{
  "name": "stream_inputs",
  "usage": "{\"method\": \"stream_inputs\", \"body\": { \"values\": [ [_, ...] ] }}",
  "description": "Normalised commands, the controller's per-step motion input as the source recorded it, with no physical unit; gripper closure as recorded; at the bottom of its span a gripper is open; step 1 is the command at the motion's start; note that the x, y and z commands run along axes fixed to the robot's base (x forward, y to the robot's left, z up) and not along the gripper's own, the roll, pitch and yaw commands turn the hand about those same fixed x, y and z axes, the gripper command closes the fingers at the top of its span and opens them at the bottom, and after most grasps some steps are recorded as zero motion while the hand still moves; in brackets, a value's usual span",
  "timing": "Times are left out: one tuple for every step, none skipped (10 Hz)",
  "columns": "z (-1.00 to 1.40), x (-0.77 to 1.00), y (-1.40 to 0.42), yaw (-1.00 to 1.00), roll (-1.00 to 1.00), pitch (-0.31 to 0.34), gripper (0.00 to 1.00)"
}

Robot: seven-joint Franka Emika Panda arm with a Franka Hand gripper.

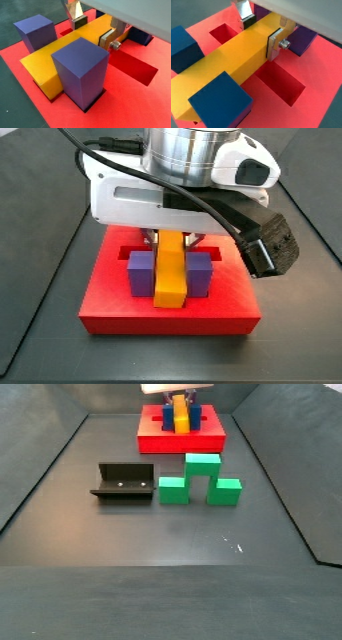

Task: Pick up the yellow object. Move up. Move to above the board. Insert the yellow object.
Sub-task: Insert the yellow object.

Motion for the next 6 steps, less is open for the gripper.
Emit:
{"method": "stream_inputs", "body": {
  "values": [
    [-0.37,-0.09,0.00,0.00,0.00,0.000,1.00],
    [-0.29,-0.05,0.00,0.00,0.03,0.000,1.00],
    [-0.30,-0.07,0.00,0.00,0.03,0.000,1.00],
    [-0.39,-0.13,0.00,0.00,0.00,0.000,1.00],
    [-0.44,-0.19,0.00,0.00,0.00,0.000,1.00],
    [-0.58,-0.18,0.00,0.00,0.00,0.000,1.00]
  ]
}}
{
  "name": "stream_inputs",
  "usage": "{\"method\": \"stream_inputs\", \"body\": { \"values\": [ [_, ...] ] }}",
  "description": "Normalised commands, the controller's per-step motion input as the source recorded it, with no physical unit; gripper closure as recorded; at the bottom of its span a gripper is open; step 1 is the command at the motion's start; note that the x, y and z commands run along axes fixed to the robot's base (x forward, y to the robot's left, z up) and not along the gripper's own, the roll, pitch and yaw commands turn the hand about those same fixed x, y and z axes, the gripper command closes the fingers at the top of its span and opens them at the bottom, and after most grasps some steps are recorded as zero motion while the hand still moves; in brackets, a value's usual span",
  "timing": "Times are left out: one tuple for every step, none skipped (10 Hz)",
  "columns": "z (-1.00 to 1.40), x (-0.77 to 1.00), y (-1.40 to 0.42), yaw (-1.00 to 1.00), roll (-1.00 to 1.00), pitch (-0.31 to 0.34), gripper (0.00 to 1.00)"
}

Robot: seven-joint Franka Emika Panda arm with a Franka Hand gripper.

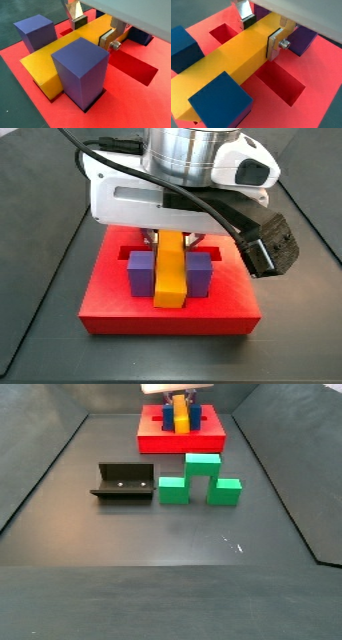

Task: Pick up the yellow object. Move up. Move to above the board. Insert the yellow object.
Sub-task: Insert the yellow object.

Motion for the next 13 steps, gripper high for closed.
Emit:
{"method": "stream_inputs", "body": {
  "values": [
    [-0.79,0.00,0.00,0.00,0.00,-0.049,1.00],
    [-0.67,0.04,0.00,0.00,-0.05,-0.084,1.00],
    [-0.69,0.17,0.00,0.00,-0.15,-0.113,1.00],
    [-0.69,0.11,0.00,0.01,-0.15,-0.113,1.00],
    [-0.54,0.00,0.00,0.18,0.04,-0.036,1.00],
    [-0.48,0.14,0.00,0.37,0.06,0.000,1.00],
    [-0.30,0.02,0.00,0.28,0.03,0.000,1.00],
    [-0.31,0.00,0.00,0.12,0.03,0.000,1.00],
    [-0.25,0.00,0.00,0.03,0.11,0.000,1.00],
    [0.00,0.00,0.00,0.00,0.04,0.000,1.00],
    [-0.04,0.00,0.00,0.00,0.02,0.000,1.00],
    [-0.06,0.00,-0.03,-0.05,0.04,0.000,1.00],
    [-0.04,0.00,-0.01,-0.25,0.05,0.017,1.00]
  ]
}}
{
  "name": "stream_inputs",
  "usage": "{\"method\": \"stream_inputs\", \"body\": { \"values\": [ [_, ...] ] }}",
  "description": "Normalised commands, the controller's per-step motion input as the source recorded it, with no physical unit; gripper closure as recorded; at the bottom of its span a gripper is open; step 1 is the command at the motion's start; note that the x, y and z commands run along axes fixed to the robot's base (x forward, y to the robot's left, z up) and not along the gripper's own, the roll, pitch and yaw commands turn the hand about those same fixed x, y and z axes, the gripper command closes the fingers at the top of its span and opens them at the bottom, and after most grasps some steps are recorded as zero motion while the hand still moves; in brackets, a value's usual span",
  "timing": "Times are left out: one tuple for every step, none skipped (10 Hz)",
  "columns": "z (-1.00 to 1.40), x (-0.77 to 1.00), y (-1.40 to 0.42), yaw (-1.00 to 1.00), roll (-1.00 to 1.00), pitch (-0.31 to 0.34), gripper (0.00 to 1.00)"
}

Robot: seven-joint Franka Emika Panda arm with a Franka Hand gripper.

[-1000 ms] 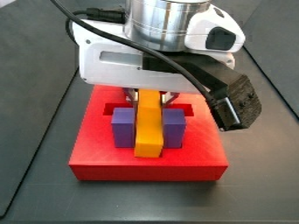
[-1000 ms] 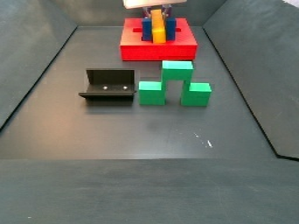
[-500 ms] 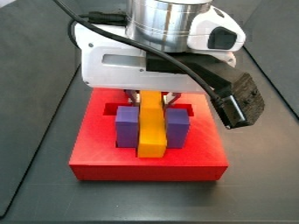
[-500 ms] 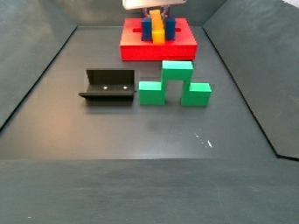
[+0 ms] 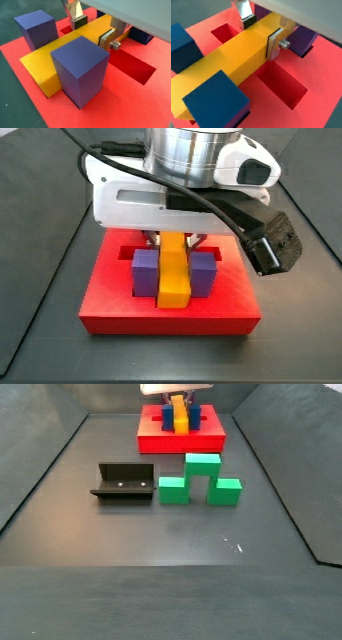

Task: Pick up the yellow object. Move up. Move to above the board. Insert the yellow object.
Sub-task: Insert the yellow object.

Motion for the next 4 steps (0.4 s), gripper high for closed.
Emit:
{"method": "stream_inputs", "body": {
  "values": [
    [-0.02,0.00,-0.02,-0.28,0.05,0.031,1.00],
    [0.00,0.00,-0.05,-0.11,0.02,0.021,1.00],
    [0.00,0.00,-0.02,-0.01,0.00,0.000,1.00],
    [0.00,0.00,-0.04,-0.01,0.02,0.000,1.00]
  ]
}}
